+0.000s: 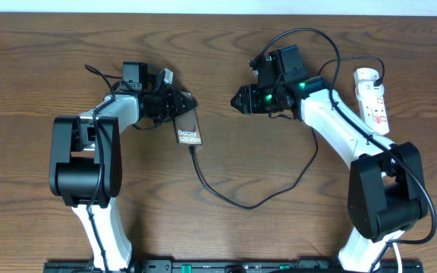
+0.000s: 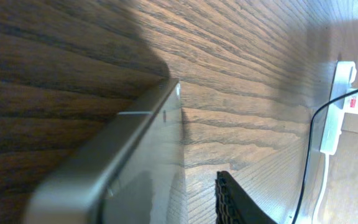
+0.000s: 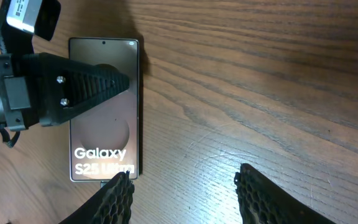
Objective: Plug charger to phone and switch on socket
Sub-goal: 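Lower the phone flat onto the table with the left gripper and release, then move the right gripper over the white power strip's switch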
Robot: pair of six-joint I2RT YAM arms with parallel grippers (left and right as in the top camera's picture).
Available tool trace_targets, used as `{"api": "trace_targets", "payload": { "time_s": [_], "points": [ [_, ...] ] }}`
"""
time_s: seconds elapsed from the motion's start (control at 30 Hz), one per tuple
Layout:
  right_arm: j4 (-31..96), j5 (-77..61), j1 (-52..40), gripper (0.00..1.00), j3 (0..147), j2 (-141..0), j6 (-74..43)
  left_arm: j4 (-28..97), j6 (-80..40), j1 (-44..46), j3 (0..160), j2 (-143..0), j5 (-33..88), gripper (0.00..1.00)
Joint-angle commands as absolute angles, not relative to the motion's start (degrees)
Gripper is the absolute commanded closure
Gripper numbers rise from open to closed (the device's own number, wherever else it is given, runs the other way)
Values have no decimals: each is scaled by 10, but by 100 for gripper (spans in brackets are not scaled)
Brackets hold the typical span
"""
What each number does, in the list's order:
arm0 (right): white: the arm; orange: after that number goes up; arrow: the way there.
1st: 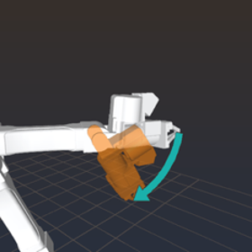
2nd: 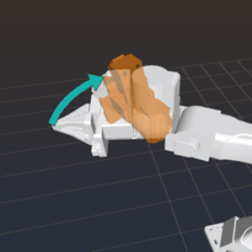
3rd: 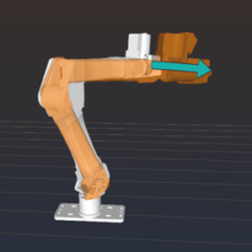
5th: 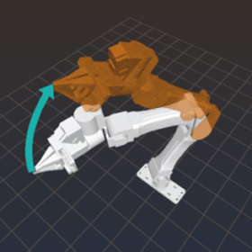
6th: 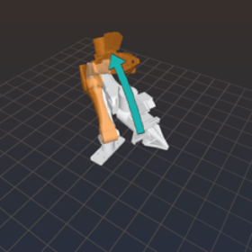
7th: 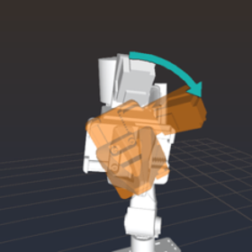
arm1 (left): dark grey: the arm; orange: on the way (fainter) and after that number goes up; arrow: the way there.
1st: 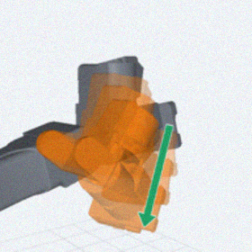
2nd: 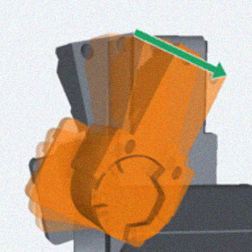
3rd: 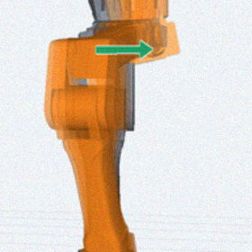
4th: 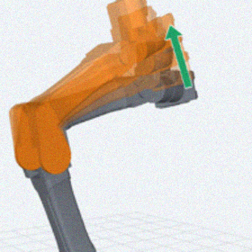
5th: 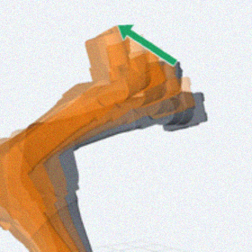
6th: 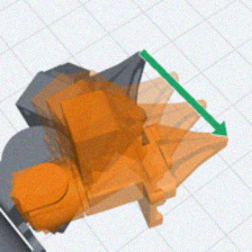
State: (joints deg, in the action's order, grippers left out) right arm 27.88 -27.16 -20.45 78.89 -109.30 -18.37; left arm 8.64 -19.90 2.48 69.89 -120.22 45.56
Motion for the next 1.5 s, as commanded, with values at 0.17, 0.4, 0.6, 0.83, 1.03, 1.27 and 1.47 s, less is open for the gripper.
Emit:
{"api": "trace_targets", "payload": {
  "time_s": [0.17, 0.4, 0.6, 0.83, 1.03, 1.27, 1.47],
  "points": [
    [281, -265, -207, 47, 796, -1089, -170, 100, -193, 27, 704, -1198, 406, 46],
    [282, -265, -207, 48, 796, -1089, -168, 130, -193, 27, 705, -1198, 327, 38],
    [283, -264, -207, 48, 796, -1089, -166, 151, -193, 27, 705, -1198, 245, 38],
    [288, -264, -207, 49, 796, -1089, -162, 183, -190, 27, 705, -1198, 134, 38],
    [289, -260, -206, 50, 796, -1088, -156, 190, -184, 27, 707, -1196, 100, 38],
    [295, -260, -190, 52, 797, -1029, -151, 216, -176, 13, 722, -1110, 91, 38],
    [343, -227, -148, 49, 797, -927, -132, 265, -176, -3, 722, -963, 91, 38]
  ]
}}
